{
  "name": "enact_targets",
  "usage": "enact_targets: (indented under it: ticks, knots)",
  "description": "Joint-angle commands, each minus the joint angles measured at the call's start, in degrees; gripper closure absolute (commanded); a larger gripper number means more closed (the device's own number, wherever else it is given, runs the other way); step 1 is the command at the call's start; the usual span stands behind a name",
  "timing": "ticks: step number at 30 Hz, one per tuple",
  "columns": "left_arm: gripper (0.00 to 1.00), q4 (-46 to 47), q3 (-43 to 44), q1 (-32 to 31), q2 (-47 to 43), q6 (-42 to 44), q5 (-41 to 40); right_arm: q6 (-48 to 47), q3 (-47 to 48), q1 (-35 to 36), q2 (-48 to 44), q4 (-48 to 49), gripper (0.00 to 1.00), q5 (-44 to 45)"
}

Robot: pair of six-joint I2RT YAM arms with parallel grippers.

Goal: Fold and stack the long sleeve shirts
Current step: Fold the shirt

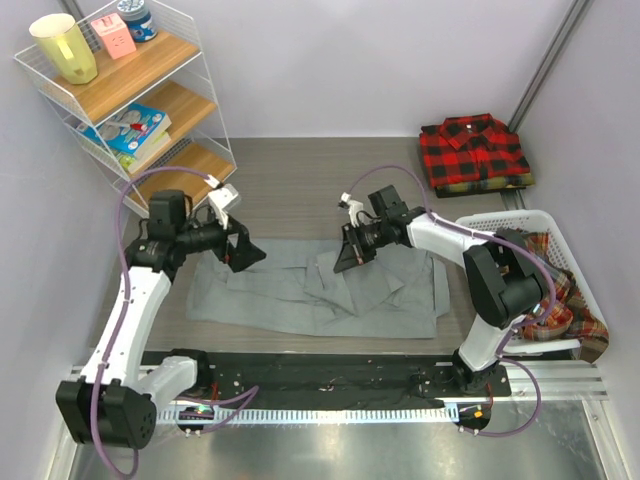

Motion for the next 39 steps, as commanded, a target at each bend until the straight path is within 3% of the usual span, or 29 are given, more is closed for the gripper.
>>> enact_targets:
  ticks: [1,6,12,20,26,27,28,30,31,33,34,35,36,37,39]
  knots:
    - [0.03,-1.0,-1.1,-5.6,2.9,13.0,6.2,-16.2,7.2,4.5,-4.4,-8.1,0.99,-3.2]
    - [0.01,1.4,-3.0,-13.1,6.4,22.8,5.3,-29.6,12.2,9.3,-5.4,-18.0,0.99,-1.1]
    - [0.00,8.1,-4.4,-17.2,10.5,24.0,4.9,-35.9,13.2,13.6,-9.5,-21.3,0.99,3.3]
    - [0.00,9.0,-7.8,-22.2,8.1,30.6,5.5,-40.6,15.1,16.6,-11.0,-25.0,0.99,7.7]
    - [0.02,12.4,-9.1,-25.8,8.8,24.8,3.6,-40.6,17.7,17.5,-10.6,-25.6,0.99,8.6]
    - [0.07,13.1,-9.0,-25.8,9.1,22.5,2.6,-40.6,18.0,17.6,-10.6,-26.0,0.99,8.5]
    - [0.22,13.3,-8.8,-26.0,9.4,21.8,2.3,-40.4,18.2,17.6,-10.9,-26.2,0.99,8.5]
    - [0.37,13.5,-8.4,-26.0,9.5,20.0,1.9,-39.8,18.5,17.6,-11.6,-26.7,0.99,8.4]
    - [0.51,13.5,-8.3,-26.1,9.0,18.6,1.6,-39.5,18.7,17.6,-11.8,-26.9,0.98,8.3]
    - [0.65,13.4,-8.1,-26.4,8.0,17.3,1.6,-38.2,18.9,17.6,-12.6,-27.2,0.96,8.3]
    - [0.85,13.4,-7.9,-26.5,7.3,15.2,1.5,-37.4,19.1,17.6,-12.8,-27.2,0.94,8.4]
    - [0.94,13.2,-7.8,-26.6,5.9,14.2,1.8,-36.8,19.2,17.6,-13.0,-27.3,0.91,8.9]
    - [0.98,12.7,-7.6,-26.8,5.0,13.1,1.8,-36.0,19.3,17.6,-13.3,-27.2,0.86,9.2]
    - [1.00,10.8,-6.9,-27.1,4.0,12.4,1.8,-34.0,19.3,17.6,-13.6,-27.3,0.74,9.8]
    - [1.00,6.8,-5.6,-28.0,0.7,12.1,2.9,-32.4,20.4,16.9,-14.3,-29.2,0.62,9.9]
